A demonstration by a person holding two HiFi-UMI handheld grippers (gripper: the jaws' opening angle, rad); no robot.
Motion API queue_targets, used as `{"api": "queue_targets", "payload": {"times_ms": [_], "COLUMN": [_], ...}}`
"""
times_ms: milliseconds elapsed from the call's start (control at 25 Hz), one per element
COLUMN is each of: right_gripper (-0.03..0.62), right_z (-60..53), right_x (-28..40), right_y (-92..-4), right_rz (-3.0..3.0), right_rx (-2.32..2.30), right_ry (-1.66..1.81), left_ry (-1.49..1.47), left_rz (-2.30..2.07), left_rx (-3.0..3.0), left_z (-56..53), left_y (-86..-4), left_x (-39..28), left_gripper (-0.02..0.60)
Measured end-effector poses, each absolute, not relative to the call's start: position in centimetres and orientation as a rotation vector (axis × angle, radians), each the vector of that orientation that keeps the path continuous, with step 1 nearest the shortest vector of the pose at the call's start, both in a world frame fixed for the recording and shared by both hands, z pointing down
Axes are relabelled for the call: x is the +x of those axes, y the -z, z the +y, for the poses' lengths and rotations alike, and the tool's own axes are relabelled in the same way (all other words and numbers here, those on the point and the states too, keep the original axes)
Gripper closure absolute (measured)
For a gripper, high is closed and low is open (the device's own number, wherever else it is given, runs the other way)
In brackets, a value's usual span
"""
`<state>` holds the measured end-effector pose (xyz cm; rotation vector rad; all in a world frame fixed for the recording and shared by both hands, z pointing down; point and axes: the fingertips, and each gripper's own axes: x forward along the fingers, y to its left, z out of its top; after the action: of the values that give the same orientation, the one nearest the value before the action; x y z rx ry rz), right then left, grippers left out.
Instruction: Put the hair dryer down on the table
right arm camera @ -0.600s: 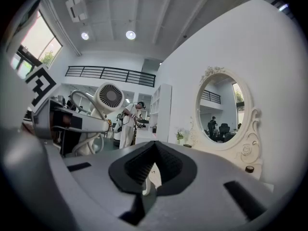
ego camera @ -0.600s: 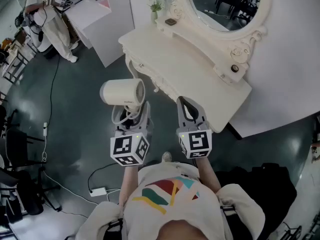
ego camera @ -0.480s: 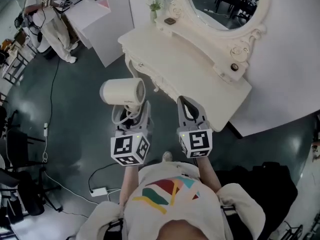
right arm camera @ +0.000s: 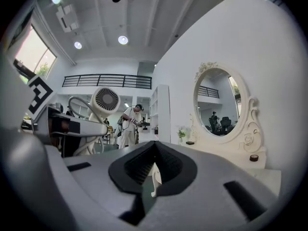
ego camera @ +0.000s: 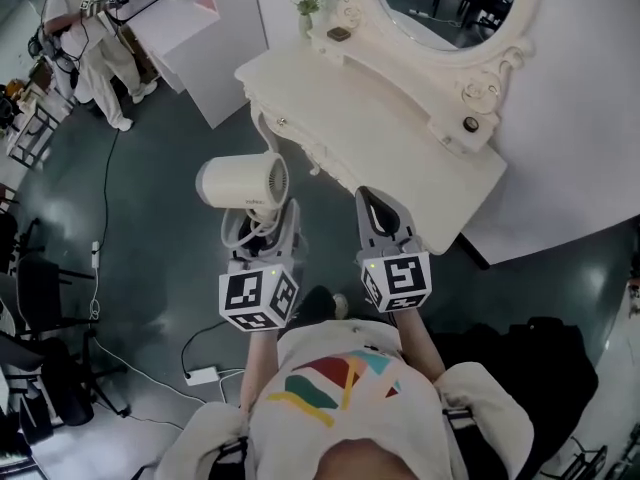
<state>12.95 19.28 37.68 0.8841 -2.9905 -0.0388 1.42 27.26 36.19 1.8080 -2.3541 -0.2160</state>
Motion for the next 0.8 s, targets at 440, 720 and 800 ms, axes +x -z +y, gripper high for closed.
{"api": "queue_targets", "payload": {"times_ms": [440, 720, 800], "right_gripper": [0.594, 0.594, 0.594], "right_z": [21.9, 20.6, 20.3], "right_x": [12.1, 11.8, 11.3], "right_y": [-39.2, -38.9, -39.0], "right_rz": [-2.976, -2.995, -3.0], "right_rx": [0.735, 0.75, 0.728], "right_ry": [0.127, 0.09, 0.094], "left_ry": [0.197, 0.235, 0.252], "left_rz": [-2.398, -2.391, -2.382], "left_rx": [1.709, 1.784, 1.796], "left_z": [28.7, 27.2, 26.5], "left_y": [-37.7, -35.9, -35.9], "left_x": [-0.1, 0.3, 0.1], "left_gripper": [0.357, 0.357, 0.357]}}
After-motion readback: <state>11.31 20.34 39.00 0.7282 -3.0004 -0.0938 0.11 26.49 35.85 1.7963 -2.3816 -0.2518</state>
